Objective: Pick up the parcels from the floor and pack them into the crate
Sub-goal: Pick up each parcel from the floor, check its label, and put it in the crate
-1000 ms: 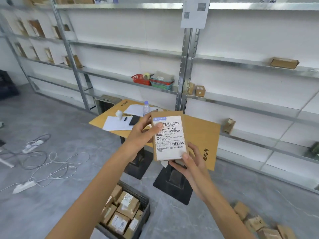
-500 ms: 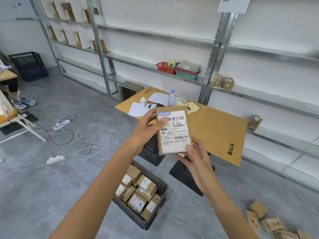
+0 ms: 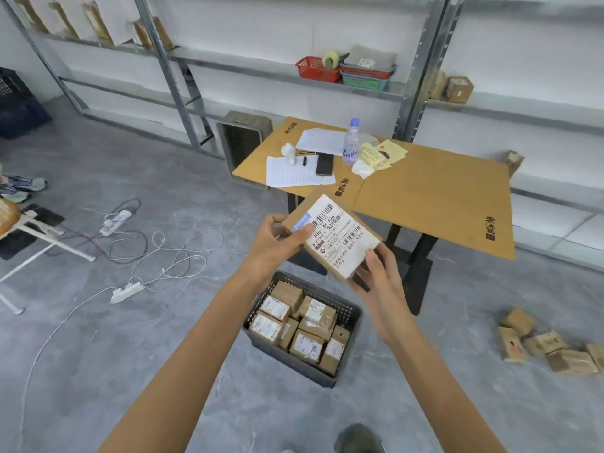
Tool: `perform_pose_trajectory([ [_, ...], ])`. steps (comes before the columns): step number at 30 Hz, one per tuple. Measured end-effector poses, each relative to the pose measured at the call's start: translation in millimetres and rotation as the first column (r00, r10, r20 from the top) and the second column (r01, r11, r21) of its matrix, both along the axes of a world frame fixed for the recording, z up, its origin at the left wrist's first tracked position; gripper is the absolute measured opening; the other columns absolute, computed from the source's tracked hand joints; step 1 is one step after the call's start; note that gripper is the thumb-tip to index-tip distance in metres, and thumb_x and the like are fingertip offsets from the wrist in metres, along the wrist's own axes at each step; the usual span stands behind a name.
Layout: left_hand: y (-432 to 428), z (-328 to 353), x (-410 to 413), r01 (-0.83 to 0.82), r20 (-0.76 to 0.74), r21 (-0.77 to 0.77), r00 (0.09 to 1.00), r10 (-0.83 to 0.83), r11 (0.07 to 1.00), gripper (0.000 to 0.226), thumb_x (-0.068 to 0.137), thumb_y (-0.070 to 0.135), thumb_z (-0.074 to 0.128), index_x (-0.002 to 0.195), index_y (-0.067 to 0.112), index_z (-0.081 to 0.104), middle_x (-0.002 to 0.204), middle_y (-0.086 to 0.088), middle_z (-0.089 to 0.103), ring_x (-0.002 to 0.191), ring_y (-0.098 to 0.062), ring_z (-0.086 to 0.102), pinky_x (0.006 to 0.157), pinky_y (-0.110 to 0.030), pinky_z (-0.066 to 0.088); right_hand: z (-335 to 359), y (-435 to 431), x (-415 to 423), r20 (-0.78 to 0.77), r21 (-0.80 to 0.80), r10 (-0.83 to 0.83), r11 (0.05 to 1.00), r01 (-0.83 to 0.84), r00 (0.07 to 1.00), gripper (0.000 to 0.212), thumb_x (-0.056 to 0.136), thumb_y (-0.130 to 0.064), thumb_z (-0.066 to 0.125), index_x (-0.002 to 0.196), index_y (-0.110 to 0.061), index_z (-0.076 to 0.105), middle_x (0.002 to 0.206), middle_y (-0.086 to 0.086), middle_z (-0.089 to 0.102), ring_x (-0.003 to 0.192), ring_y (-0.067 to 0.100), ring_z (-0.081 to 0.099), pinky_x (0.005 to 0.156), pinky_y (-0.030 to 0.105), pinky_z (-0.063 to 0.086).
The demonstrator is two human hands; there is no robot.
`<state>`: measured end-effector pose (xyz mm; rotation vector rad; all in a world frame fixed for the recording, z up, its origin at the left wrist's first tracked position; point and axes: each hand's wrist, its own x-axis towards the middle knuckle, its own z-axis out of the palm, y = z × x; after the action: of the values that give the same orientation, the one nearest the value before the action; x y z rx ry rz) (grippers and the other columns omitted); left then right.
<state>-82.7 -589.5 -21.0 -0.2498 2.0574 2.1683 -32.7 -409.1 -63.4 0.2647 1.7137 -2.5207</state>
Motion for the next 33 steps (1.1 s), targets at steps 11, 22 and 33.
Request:
perform_pose_trajectory([
  [11,-0.2,-64.8,-107.7,0.176,0.180,-0.252,0.975,-0.133,0.952,0.021,0.090,0.031,0.060,0.103,0.015,0.056,0.108,0.003,0.061,0.101,-0.011,0.056,0.087,-0.031,0.047,-58.1,17.3,-97.7,0.182,0.165,-0.057,0.986,0.026,0.982,0.061,0.091,-0.024,0.060,0.144,-0.031,0.033,0.117,0.001,0.066,0.106,0.016,0.065,0.080,0.031,0.056],
  [22,-18.6,-192.7,-193.3,0.280,0.373,-0.336,0.916,-0.146,0.899,0.018,0.093,0.023,0.056,0.105,0.017,0.068,0.105,0.001,0.067,0.082,-0.005,0.063,0.076,-0.022,0.049,-178.6,1.6,-189.9,0.476,0.217,-0.038,0.973,-0.076,0.879,0.043,0.095,-0.023,0.056,0.131,-0.038,0.038,0.111,0.000,0.070,0.100,0.014,0.067,0.067,0.023,0.055],
  [33,-71.3,-456.5,-239.3,0.525,0.482,-0.458,0.825,-0.295,0.718,0.022,0.096,0.011,0.041,0.102,0.015,0.062,0.099,0.008,0.057,0.099,-0.012,0.055,0.080,-0.019,0.039,-450.3,-61.8,-223.4,0.776,0.289,-0.187,0.954,-0.076,0.602,0.041,0.093,-0.020,0.059,0.128,-0.034,0.041,0.100,0.002,0.062,0.090,0.020,0.060,0.089,0.041,0.051],
])
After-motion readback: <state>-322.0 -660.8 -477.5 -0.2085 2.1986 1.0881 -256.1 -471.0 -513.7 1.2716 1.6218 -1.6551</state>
